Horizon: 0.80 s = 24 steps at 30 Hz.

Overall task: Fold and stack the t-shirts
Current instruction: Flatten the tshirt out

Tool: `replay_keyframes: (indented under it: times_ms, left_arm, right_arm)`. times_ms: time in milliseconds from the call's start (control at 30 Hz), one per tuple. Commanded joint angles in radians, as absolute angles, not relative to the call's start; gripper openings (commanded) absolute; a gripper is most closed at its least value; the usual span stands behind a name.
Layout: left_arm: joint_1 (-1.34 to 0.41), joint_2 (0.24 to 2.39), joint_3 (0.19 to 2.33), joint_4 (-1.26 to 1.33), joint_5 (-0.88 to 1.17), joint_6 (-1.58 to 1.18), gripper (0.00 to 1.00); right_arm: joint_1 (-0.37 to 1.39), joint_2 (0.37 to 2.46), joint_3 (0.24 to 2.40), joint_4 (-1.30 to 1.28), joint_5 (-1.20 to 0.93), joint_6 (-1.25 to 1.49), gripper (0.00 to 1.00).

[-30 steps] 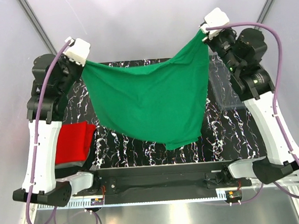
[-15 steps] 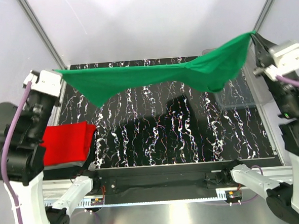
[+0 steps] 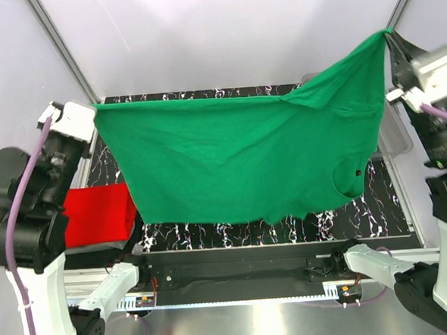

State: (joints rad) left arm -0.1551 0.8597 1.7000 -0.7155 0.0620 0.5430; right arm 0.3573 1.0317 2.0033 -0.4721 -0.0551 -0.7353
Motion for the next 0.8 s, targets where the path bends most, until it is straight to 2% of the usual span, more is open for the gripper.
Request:
replay_keyframes:
  times_ms: [0,233,367,500,633,767]
  left_arm:
    - [-0.147,0.920,1.689,-0.666,0.018,0.574,0.00]
    - [-0.147,1.037,1.516,-0.623,-0.037,0.620,0.00]
    - [-0.147,1.161,1.421,-0.572,-0.066,0.658,0.00]
    - [-0.140,1.389,1.379,-0.525,-0.063,0.672,0.00]
    - [-0.124,1.616,1.449,-0.496,-0.071,0.650,0.00]
    - [-0.112,1.840,1.554,-0.494,-0.127,0.644,0.00]
  right_arm:
    - [0.362,1.104,2.010,-0.400,-0.019,-0.795,0.00]
    - [0.360,1.157,1.688,-0.200,-0.025,-0.847,0.00]
    - [0.350,1.257,1.530,-0.079,-0.026,-0.827,0.00]
    - [0.321,1.412,1.387,0.033,-0.041,-0.824,0.00]
    - [0.269,1.650,1.420,0.098,-0.018,-0.805,0.00]
    - [0.252,1.930,1.572,0.094,0.052,-0.822,0.00]
